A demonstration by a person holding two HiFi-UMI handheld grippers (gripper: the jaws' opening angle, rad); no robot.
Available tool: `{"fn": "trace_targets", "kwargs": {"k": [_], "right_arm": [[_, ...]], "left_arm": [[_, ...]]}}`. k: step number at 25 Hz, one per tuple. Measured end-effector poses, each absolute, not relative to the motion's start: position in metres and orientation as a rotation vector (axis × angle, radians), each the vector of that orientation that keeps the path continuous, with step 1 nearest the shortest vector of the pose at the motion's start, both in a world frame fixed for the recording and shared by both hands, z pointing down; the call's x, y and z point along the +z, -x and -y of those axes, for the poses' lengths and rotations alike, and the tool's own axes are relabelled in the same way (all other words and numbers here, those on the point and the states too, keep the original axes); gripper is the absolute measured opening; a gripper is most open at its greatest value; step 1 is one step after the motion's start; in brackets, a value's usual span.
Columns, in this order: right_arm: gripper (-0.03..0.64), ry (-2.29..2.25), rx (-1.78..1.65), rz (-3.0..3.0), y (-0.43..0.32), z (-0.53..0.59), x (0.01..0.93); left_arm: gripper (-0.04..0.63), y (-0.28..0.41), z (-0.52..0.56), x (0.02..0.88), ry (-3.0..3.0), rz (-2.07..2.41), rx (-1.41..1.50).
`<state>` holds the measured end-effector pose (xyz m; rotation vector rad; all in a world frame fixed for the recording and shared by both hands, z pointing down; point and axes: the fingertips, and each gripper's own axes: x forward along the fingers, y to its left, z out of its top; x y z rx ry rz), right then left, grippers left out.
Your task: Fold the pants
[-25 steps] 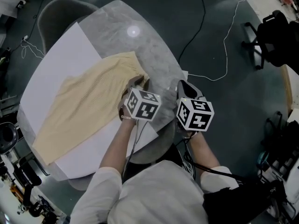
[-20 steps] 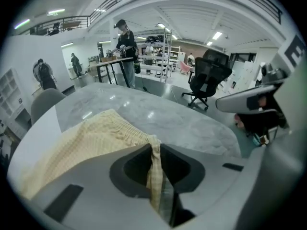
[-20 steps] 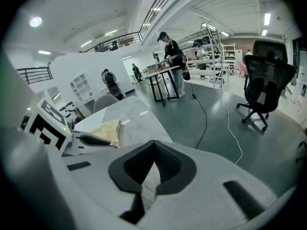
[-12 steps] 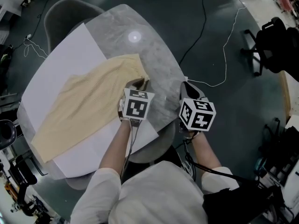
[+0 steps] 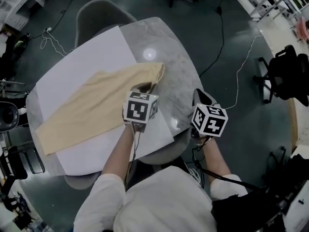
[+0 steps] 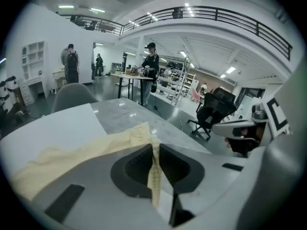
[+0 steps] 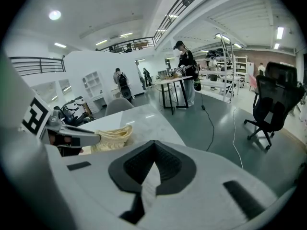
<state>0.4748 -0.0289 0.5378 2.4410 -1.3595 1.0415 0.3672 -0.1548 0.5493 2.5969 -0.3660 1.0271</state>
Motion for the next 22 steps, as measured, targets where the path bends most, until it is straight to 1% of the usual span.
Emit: {"fn": "trace_targets", "kwargs": {"k": [5, 15, 22], "right_arm": [[-0.008, -2.375, 0.97, 1.471, -0.434, 0.062, 0.505], [-0.008, -2.235, 0.846, 1.675, -0.329, 0.135, 0.449], [-0.008, -2.135, 0.752, 1.765, -0.24, 0.185, 0.426]], "left_arm": [[0.043, -0.316, 0.185, 0.507, -2.616, 0.5, 0.937], [0.043, -0.18, 0.246, 0.446, -2.56, 0.766, 0.776], [0.043, -0.055, 0.287, 0.421, -2.497, 0.965, 0.688]]}}
